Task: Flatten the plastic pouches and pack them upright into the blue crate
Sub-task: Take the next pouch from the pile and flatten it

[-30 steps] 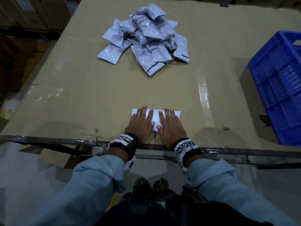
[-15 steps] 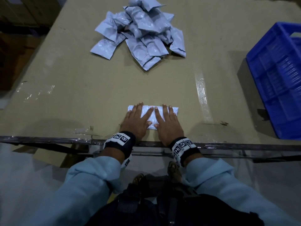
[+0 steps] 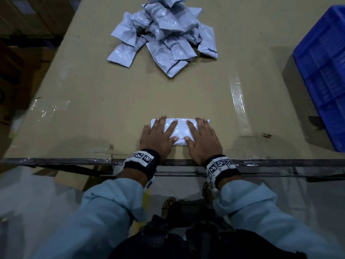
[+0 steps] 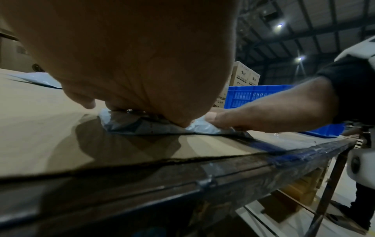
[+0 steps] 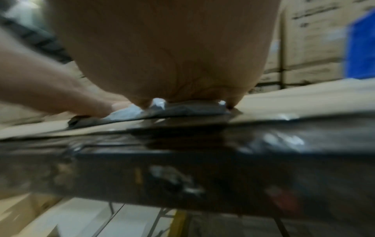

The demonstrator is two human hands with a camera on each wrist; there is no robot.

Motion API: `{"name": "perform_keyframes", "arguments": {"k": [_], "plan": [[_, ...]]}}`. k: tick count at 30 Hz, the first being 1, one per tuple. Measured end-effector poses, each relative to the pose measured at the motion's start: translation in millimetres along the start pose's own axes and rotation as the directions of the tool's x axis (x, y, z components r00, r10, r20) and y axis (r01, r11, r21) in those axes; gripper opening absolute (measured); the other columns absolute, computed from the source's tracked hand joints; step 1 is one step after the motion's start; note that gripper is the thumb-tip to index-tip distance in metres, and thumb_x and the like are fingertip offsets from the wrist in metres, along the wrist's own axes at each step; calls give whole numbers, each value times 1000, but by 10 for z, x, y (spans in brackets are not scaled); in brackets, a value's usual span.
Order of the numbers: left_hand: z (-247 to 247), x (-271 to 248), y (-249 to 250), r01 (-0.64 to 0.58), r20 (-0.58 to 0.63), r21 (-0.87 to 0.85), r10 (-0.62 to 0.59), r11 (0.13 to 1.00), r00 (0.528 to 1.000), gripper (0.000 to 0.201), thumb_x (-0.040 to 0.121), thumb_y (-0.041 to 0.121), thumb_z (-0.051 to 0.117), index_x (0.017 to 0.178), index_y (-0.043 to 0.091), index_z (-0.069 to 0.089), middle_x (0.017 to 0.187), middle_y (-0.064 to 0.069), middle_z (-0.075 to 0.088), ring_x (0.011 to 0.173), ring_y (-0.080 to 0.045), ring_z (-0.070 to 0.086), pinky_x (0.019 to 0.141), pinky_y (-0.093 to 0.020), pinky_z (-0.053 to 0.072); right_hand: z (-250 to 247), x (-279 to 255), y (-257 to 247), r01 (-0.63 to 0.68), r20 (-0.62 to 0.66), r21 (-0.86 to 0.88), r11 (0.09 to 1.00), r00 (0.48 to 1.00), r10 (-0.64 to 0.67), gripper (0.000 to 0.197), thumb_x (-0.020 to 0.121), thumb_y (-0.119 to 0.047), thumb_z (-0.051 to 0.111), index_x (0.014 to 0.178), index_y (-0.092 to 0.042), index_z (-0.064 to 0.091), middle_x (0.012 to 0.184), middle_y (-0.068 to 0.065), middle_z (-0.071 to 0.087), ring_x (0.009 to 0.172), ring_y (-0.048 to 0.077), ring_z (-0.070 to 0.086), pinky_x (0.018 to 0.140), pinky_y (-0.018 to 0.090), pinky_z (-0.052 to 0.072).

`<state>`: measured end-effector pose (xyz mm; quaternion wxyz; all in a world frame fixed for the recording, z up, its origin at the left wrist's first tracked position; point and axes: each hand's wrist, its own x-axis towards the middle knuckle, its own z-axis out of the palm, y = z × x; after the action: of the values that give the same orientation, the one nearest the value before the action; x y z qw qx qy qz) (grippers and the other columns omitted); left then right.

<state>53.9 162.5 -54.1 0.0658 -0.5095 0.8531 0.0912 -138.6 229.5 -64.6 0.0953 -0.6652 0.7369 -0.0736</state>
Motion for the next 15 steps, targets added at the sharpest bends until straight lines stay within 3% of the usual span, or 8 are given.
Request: {"name": "perform_keyframes", "arguments": {"k": [4,8,10,12,15], "plan": [[68,-76,-67,37,-6,45,-36,998,999,72,97,68,0,162,36,-3,171,-5,-4,157,-24,1,120,-64,2,-15,-55,92,-85,15,-32,996,996,86,66,99,-56,14,161,-34,11,170,2,10,155,30,8,123,56,11],[2,-49,-20,45,16,20,-45,999,999,72,99,66,3,163,33,1,171,-7,-3,157,-24,1,119,-66,-10,-108,8,-53,-134,101,-98,986,984,144,65,103,-51,25,162,-31,7,170,9,4,155,38,0,124,57,1],[-89,6,28,35,-31,-59,-37,998,999,75,97,64,0,162,28,14,171,-7,5,156,-25,11,119,-64,-4,-218,69,-137,-121,126,-132,984,982,138,69,102,-43,36,162,-24,10,168,17,7,154,42,0,125,56,1],[-131,92,63,-14,-57,-141,6,990,998,81,94,62,-1,161,21,21,170,-7,9,154,-25,18,121,-58,11,-280,114,-198,-62,114,-126,990,991,76,74,97,-35,47,162,-22,14,165,22,12,153,43,7,125,53,7],[-80,194,125,-73,-34,-99,70,992,997,68,105,53,18,163,18,12,171,-10,4,155,-30,16,119,-54,23,-235,110,-224,41,128,-109,993,991,-27,83,91,-21,54,162,-23,13,165,25,11,153,40,10,126,48,10]]}}
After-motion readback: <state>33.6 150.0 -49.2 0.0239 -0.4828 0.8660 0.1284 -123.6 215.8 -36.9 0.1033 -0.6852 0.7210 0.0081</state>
